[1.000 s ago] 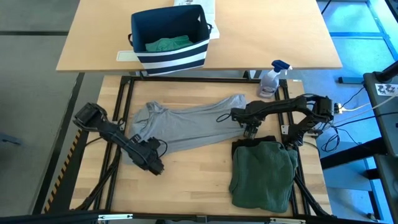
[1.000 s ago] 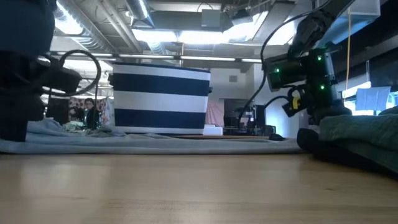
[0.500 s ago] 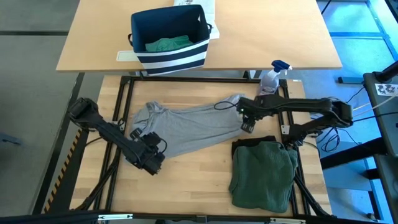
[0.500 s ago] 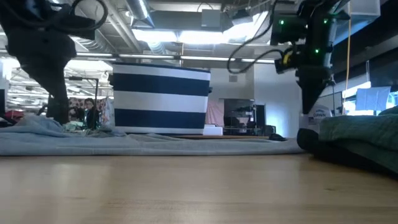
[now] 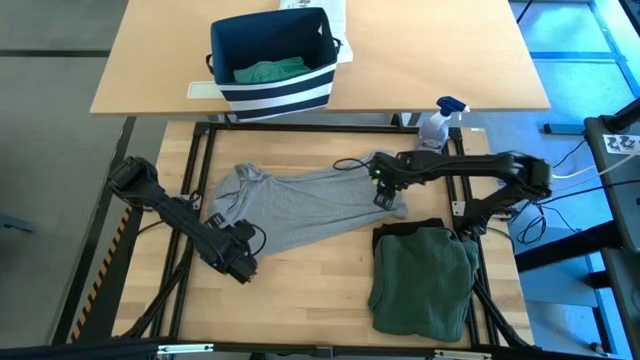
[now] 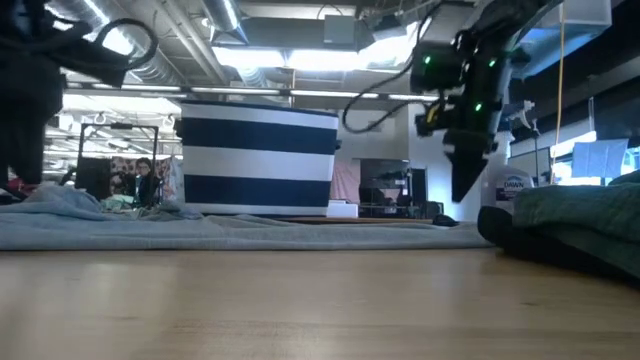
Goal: Fold Laundry from Bin
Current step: Fold the gray shirt
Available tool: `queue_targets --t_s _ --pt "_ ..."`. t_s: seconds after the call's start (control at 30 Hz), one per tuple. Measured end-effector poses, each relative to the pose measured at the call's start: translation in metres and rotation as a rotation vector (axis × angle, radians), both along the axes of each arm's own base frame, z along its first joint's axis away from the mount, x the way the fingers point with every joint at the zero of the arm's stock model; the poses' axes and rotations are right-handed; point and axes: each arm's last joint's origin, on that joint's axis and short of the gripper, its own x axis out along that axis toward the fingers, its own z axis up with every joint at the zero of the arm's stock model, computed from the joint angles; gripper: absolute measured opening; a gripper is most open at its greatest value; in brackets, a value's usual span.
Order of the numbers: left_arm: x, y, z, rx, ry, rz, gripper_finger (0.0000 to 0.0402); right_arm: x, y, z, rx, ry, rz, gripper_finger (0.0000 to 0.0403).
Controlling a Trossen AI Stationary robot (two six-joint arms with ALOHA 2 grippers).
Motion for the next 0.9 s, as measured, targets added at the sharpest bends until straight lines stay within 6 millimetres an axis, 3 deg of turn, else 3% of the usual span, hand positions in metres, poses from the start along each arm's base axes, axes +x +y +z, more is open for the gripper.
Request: queue_targets --t_s 0.23,0.43,0.67,0.77,0.9 --pt "-0.007 -0.001 -0.008 -0.017 0.023 0.022 0.0108 0.01 -0.009 -0.018 0.069 -0.007 0.021 0.0198" --pt "-0.018 -0.004 -0.004 0.036 0.104 -0.021 0.0108 0.023 0.012 -0.007 0.052 -0.134 0.113 0.0198" --pt "-0.02 -0.029 0.003 -0.099 0.164 -0.38 0.011 0.044 0.046 0.001 -0.006 -0.292 0.242 0.0198" --pt "-0.025 -0.04 0.002 -0.208 0.211 -0.466 0.0125 0.049 0.054 0.004 -0.018 -0.335 0.271 0.0198" --pt "-0.034 -0.048 0.002 -0.278 0.258 -0.458 0.0166 0.051 0.058 0.005 -0.021 -0.352 0.284 0.0198"
